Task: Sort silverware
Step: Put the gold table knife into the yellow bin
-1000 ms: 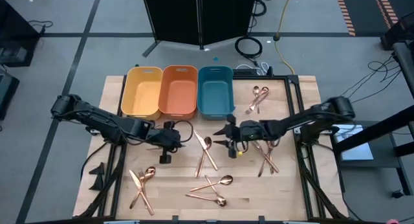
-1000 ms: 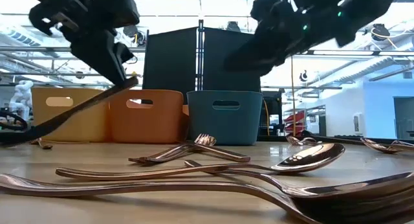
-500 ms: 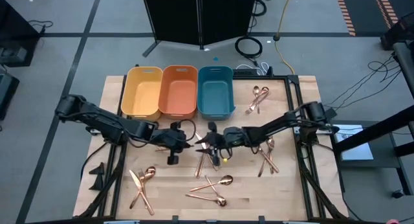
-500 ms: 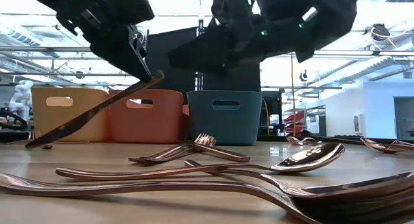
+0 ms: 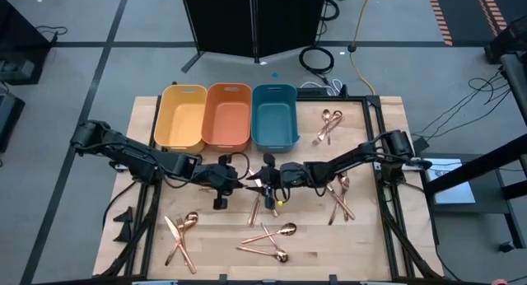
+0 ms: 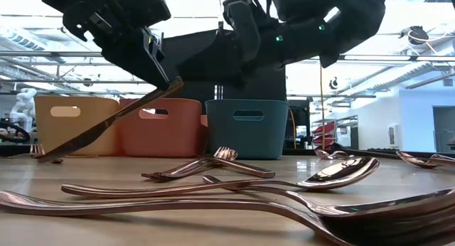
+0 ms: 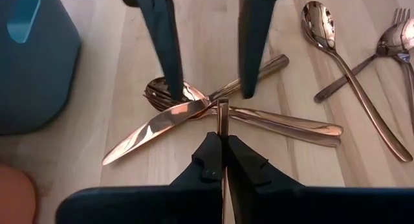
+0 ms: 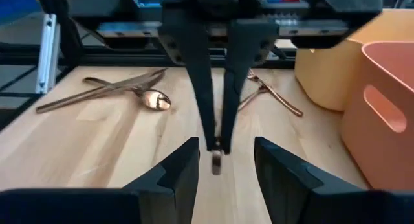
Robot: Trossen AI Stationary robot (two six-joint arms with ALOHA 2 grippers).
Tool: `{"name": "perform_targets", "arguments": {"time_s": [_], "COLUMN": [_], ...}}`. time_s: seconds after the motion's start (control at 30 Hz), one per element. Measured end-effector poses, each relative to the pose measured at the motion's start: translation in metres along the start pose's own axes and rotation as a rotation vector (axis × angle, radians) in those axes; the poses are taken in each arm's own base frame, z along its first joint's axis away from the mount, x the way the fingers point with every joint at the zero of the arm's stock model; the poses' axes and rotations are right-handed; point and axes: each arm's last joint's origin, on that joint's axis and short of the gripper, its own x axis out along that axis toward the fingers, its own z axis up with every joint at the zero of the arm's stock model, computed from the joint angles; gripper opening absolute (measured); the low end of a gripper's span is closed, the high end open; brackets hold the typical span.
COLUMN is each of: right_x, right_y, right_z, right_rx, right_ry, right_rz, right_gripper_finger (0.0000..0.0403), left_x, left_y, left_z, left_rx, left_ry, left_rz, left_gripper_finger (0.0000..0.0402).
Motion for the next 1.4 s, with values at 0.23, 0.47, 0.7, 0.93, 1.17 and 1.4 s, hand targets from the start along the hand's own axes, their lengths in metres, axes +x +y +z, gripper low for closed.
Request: {"name": "perform_targets", "arguments": {"time_s": [0.23,0.47,0.7,0.93,1.17,1.4], "right_x": [0.000,0.000,0.000,0.000,0.000,0.000], "right_y": [0.000,-0.001,-0.003,-0.003,-0.003,-0.003], "right_z": [-0.001,-0.001,-0.001,-0.001,-0.002,-0.001], "right_rx": [-0.001,-0.001,0.000,-0.020,-0.005,0.001], "right_ry": [0.008,0.009,0.008,0.008,0.019,0.007], "right_rz": [-0.001,-0.007,-0.013,-0.011,-0.009,-0.013], "right_gripper_finger": [0.0139,0.0119,0.0061,0.0008,0.0003,0.0002], "left_x": [0.000,0.000,0.000,0.000,0.000,0.002], "left_y": [0.000,0.000,0.001,0.001,0.001,0.002], "left_z": [0.002,0.004,0.005,0.005,0.001,-0.006], "left_rx": [0.021,0.019,0.013,0.011,0.023,-0.049], "left_ry": [-0.024,-0.044,-0.052,-0.053,-0.016,0.059], "left_rz": [0.009,0.019,0.031,0.050,0.048,0.051], "left_gripper_finger": [0.0000,0.0000,0.0000,0.0012,0.0077,0.0124]}}
